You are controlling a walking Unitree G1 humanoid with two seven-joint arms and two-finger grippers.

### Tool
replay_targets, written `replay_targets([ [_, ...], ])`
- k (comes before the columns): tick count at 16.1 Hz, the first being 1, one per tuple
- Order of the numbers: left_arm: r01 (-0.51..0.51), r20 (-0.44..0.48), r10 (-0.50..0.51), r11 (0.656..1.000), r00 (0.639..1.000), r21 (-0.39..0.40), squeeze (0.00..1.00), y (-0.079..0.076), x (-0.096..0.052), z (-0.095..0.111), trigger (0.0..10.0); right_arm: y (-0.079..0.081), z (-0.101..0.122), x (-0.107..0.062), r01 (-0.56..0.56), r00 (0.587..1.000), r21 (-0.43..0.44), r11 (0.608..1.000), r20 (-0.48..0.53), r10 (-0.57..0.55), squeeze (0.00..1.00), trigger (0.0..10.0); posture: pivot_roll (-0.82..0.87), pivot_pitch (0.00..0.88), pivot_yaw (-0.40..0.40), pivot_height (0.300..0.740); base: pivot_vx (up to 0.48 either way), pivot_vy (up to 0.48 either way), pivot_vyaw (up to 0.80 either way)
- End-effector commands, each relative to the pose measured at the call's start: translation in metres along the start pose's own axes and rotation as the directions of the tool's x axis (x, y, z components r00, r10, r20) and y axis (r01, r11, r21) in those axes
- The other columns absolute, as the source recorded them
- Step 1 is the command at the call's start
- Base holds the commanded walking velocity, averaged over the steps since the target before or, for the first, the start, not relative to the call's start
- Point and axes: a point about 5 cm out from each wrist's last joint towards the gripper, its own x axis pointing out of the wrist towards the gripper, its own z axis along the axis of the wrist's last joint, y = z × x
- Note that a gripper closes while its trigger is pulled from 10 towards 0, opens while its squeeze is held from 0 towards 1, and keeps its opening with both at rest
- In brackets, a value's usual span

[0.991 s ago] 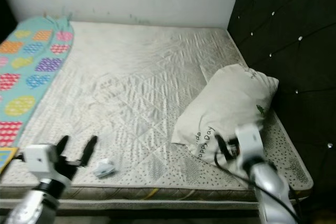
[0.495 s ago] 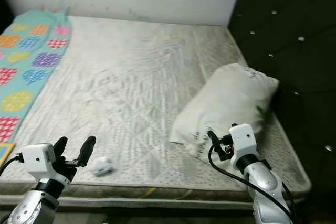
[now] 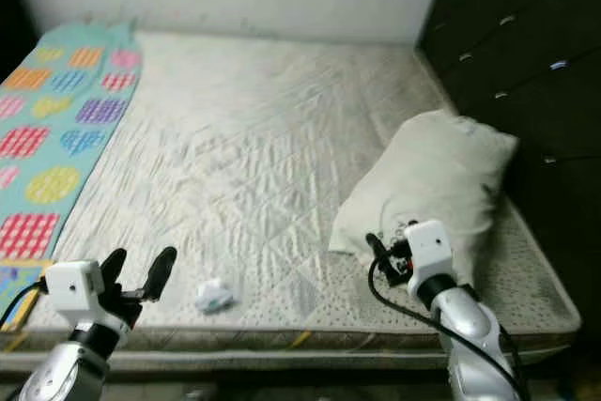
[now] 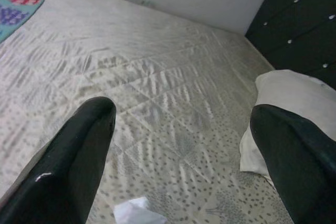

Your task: Clean up the room

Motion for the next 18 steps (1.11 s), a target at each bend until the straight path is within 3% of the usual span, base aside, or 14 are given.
replay_targets([
  [1,-0.015,0.001,0.015,1.000,1.000,0.014,0.00,0.0053,-0.0010,0.0029,10.0,0.0032,0.0030,0.0048,-0.008,1.000,0.007,1.000,0.008,0.008,0.00,10.0,-0.01,0.096,-0.092,0.740,0.000,0.480,0.00],
  [10,-0.002,0.003,0.002,1.000,1.000,0.023,0.00,0.0057,0.0029,0.0049,10.0,0.0064,0.0033,0.0092,-0.014,1.000,0.016,1.000,0.018,0.013,0.00,10.0,-0.01,0.089,-0.076,0.740,0.000,0.480,0.00],
  [16,-0.026,-0.006,0.026,0.999,1.000,0.028,0.00,0.0062,0.0026,0.0034,10.0,0.0096,0.0058,0.0109,-0.011,1.000,0.047,0.999,0.026,0.010,0.00,10.0,-0.01,0.093,-0.078,0.740,0.000,0.000,0.00],
  [18,-0.016,0.000,0.016,1.000,1.000,0.021,0.00,0.0057,0.0033,0.0038,10.0,0.0086,0.0058,0.0115,-0.009,1.000,0.056,0.998,0.023,0.008,0.00,10.0,-0.01,0.096,-0.078,0.740,0.000,0.377,0.00],
])
